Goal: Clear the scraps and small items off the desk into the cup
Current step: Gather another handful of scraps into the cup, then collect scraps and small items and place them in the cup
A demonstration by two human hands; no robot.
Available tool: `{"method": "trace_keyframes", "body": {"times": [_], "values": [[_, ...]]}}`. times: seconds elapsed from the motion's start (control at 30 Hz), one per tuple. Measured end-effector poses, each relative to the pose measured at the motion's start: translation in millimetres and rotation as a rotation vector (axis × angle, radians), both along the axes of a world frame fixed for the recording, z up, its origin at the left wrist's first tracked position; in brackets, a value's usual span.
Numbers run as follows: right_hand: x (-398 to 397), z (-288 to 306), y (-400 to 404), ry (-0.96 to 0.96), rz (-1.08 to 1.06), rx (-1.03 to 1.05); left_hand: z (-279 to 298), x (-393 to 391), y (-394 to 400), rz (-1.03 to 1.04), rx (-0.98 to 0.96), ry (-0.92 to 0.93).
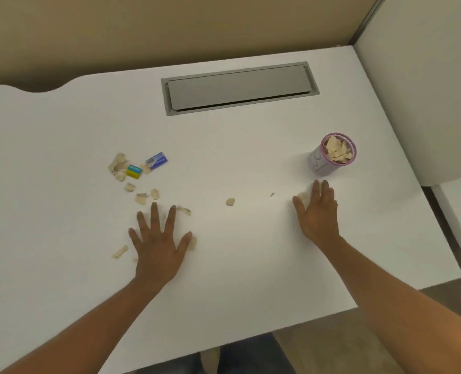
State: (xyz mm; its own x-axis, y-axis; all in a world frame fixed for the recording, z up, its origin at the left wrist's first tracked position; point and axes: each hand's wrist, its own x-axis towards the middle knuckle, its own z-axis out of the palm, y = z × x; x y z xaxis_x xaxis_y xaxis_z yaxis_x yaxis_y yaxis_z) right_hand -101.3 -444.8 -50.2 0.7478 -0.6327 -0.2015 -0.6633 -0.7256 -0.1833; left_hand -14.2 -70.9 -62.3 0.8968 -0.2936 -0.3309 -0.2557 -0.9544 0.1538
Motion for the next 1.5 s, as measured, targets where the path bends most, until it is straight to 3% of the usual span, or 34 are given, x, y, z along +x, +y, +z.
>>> {"method": "trace_keyframes", "body": {"times": [0.17, 0.33, 0.43, 0.53, 0.63, 0.77, 0.87, 1.07, 1.3, 1.5], "values": [[23, -22, 70, 0.027, 0.242, -0.004, -9, -15, 8, -0.072, 0.024, -0.037], [54, -22, 180, -0.019, 0.530, 0.150, -3, 8, 16, -0.184, -0.196, -0.004], [69, -20, 221, -0.037, 0.706, 0.265, 7, 40, 30, -0.139, -0.310, -0.069], [103, -14, 235, -0.125, 0.823, 0.304, 16, 88, 54, -0.060, -0.262, -0.180], [155, -7, 231, -0.119, 0.791, 0.260, 19, 138, 77, -0.019, -0.244, -0.171], [222, -5, 233, 0.056, 0.781, 0.227, 17, 183, 82, -0.042, -0.286, 0.005], [241, -6, 248, 0.201, 0.879, 0.162, 17, 186, 78, -0.076, -0.229, 0.020], [202, -3, 270, 0.105, 1.067, 0.116, 24, 124, 86, -0.071, -0.218, -0.019], [150, -6, 261, -0.031, 1.003, 0.043, 21, 80, 80, -0.056, -0.240, 0.034], [140, 11, 217, 0.049, 0.949, 0.154, 26, 76, 75, -0.048, -0.287, 0.073]]}}
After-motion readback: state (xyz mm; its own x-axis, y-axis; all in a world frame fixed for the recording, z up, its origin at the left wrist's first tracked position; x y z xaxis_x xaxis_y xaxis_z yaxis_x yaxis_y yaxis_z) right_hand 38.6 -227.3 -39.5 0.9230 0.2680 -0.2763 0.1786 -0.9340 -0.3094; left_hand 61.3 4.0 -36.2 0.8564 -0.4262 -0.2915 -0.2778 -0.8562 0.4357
